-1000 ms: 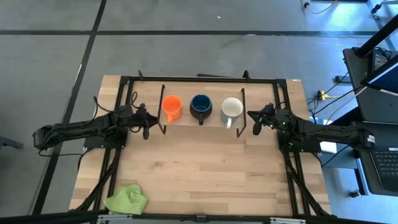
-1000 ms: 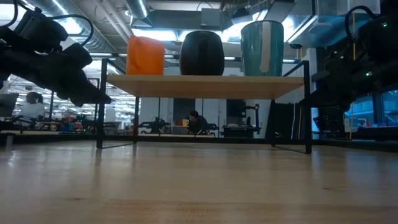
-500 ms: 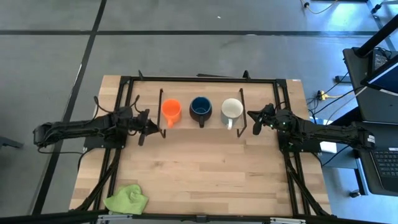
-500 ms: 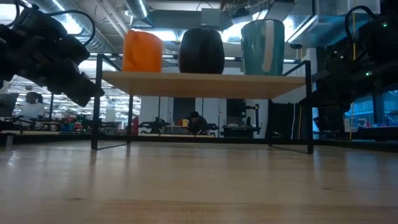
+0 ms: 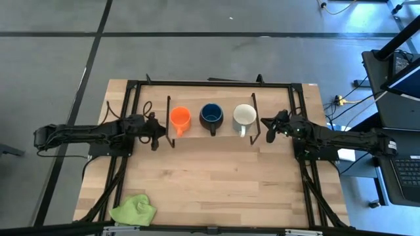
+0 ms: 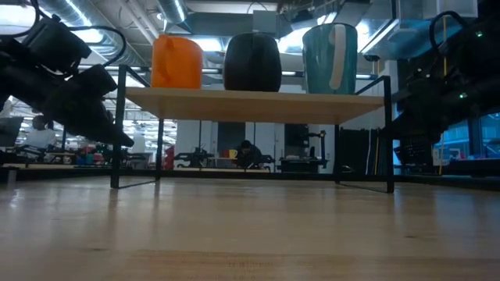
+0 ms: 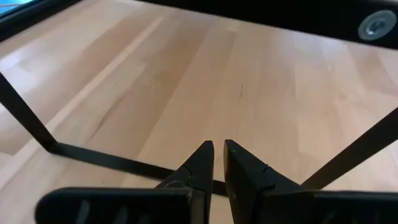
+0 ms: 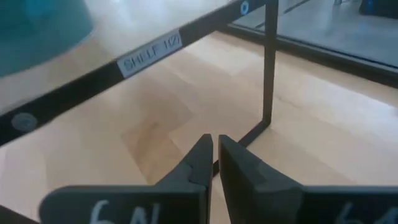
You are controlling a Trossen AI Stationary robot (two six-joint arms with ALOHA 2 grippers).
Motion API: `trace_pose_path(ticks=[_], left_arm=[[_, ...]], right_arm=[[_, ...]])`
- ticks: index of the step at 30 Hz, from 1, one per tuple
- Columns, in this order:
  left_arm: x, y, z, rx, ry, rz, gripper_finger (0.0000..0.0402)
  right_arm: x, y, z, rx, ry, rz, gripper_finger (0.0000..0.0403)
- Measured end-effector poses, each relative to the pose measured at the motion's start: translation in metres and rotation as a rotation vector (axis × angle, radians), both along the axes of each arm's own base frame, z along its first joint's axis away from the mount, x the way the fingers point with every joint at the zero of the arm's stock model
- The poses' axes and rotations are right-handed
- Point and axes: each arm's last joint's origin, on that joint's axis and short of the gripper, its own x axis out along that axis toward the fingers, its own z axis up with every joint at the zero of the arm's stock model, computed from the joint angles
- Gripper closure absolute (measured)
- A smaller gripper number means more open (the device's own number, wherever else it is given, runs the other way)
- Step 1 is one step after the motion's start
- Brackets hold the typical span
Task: Stack small to large cups/mugs on shelf
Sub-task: Return to Home Position
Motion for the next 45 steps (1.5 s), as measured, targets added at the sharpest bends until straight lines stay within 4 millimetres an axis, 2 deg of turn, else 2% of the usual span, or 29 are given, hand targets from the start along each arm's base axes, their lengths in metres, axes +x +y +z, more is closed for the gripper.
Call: trace_pose_path(ticks=[8, 21, 45], left_arm=[[0.0003, 0.0002, -0.0019, 0.065, 0.035, -0.037, 0.0369], [0.0003, 0.0003, -0.0019, 0.132, 0.051, -0.071, 0.0369], [0.0004, 0.0003, -0.0018, 0.129, 0.050, -0.069, 0.0369]], right_arm=[[0.0015, 0.0012, -0.0044, -0.037, 0.076, 0.080, 0.0373], [0.0016, 0.0012, -0.0047, -0.107, 0.120, 0.112, 0.0373], [0.0016, 0.0011, -0.0047, -0.119, 0.126, 0.115, 0.0373]])
